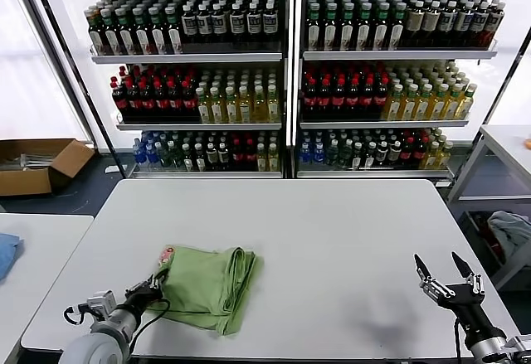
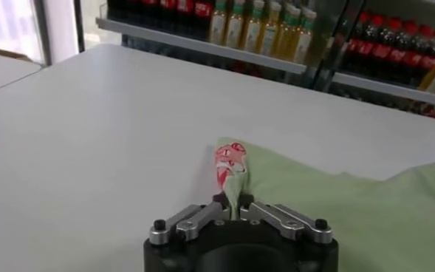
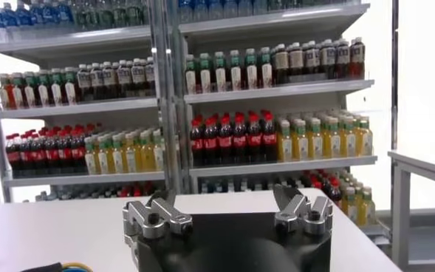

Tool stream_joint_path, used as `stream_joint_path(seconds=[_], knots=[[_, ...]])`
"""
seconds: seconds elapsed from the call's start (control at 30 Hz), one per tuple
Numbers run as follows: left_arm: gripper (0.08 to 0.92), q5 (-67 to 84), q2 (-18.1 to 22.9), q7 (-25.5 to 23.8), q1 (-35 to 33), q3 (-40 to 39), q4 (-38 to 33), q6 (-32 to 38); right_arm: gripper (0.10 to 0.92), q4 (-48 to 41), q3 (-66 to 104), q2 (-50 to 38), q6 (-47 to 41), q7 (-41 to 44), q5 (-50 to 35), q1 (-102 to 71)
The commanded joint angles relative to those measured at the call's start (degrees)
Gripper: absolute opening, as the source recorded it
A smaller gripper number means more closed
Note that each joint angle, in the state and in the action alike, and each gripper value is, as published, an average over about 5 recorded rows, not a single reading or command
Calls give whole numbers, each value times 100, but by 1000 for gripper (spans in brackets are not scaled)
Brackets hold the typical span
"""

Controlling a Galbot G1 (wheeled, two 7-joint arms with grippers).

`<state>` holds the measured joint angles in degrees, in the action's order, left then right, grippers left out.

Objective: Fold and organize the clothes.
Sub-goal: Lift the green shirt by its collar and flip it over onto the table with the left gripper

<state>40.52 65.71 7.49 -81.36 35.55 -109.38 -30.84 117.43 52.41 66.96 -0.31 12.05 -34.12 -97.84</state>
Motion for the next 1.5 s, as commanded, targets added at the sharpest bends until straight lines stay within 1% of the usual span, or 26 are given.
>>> stream_joint_path(seconds=[0.03,0.2,0.3,0.37,0.47,0.53,0.63,0.77,0.87,1.03,1.13,1.23,1.33,1.43,1.5], knots=[[124,769,-221,375,58,2187,84,-101,823,8,23,-12,-11,-1,-44,27],[124,901,-911,305,27,3144,609,-15,823,7,-105,19,-32,-5,-27,131],[124,894,-1304,292,34,3493,832,60,823,14,-155,33,-41,-7,-20,171],[124,872,-1472,293,23,3599,783,83,823,22,-166,38,-42,-8,-20,179],[124,779,-1532,338,32,3584,514,100,823,31,-154,46,-36,-7,-23,168],[124,732,-1471,419,44,3461,224,135,823,34,-124,50,-24,-4,-27,142],[124,741,-1271,541,49,3120,-322,187,823,38,-66,45,-1,3,-35,85],[124,769,-887,523,116,2544,-1023,10,823,47,3,38,16,4,-41,37],[124,705,-545,527,132,1931,-1361,-92,823,62,46,39,8,-11,-58,27],[124,511,88,699,-8,479,-1544,19,823,94,141,65,-14,-35,-87,29],[124,520,331,878,-2,-397,-1585,11,823,137,235,81,-31,-38,-91,11],[124,852,474,1010,182,-1163,-1636,-100,823,182,336,89,-43,-40,-99,-40],[124,1377,534,1134,360,-1899,-1675,-206,823,223,427,92,-44,-39,-108,-112],[124,1511,584,1178,450,-2555,-1559,-223,823,272,515,126,-41,-39,-120,-187],[124,1467,646,1203,541,-2812,-1387,-222,823,311,561,159,-30,-37,-128,-258]])
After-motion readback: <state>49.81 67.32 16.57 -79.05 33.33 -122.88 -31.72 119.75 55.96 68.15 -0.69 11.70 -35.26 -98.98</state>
